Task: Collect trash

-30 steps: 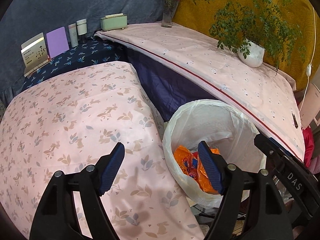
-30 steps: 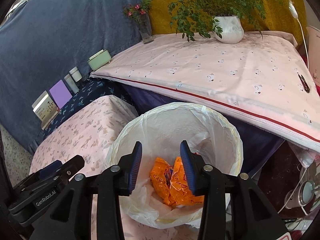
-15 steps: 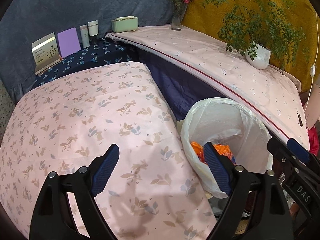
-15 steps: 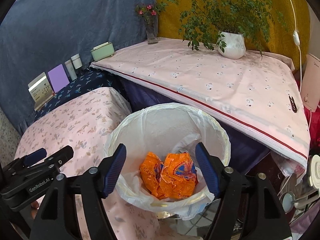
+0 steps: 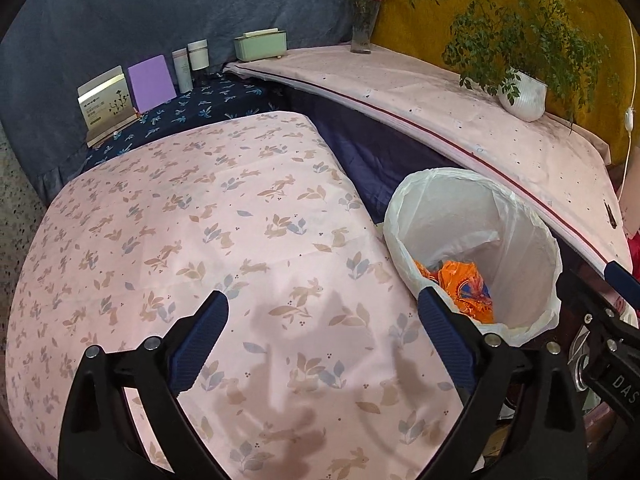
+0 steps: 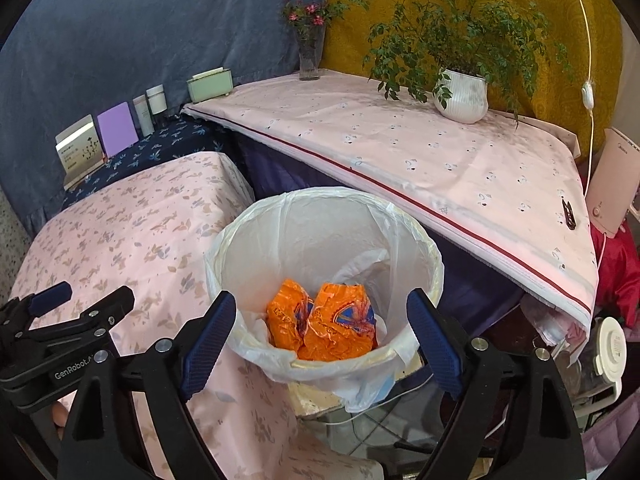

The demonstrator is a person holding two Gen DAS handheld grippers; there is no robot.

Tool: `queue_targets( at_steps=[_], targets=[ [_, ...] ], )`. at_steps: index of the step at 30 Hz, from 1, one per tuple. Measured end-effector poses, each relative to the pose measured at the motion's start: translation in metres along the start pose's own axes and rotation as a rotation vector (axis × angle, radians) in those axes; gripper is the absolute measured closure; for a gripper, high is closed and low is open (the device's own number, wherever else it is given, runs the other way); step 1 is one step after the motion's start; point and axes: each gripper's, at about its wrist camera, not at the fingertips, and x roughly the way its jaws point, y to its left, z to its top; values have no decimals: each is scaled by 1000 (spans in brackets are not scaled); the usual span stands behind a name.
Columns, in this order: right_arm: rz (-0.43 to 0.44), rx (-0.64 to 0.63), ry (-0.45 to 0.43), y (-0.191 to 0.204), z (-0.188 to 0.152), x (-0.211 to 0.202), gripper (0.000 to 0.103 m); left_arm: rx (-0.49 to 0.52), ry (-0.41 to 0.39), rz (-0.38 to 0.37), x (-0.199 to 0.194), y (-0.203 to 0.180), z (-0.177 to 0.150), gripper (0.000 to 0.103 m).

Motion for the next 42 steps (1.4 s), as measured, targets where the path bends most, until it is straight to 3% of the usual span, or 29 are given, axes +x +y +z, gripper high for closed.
queue_targets(
  at_steps=[10,14,42],
  targets=[
    [0,4,31,-2,-18,-3,17,7,9,35,-6,1,-16,10],
    [-15,-8,32,-1,-24,-4,7,8,11,43,-7,0,-20,9],
    [-43,-47,49,-1,-43,-4,7,30,27,49,-5,-11,-32,8]
  ],
)
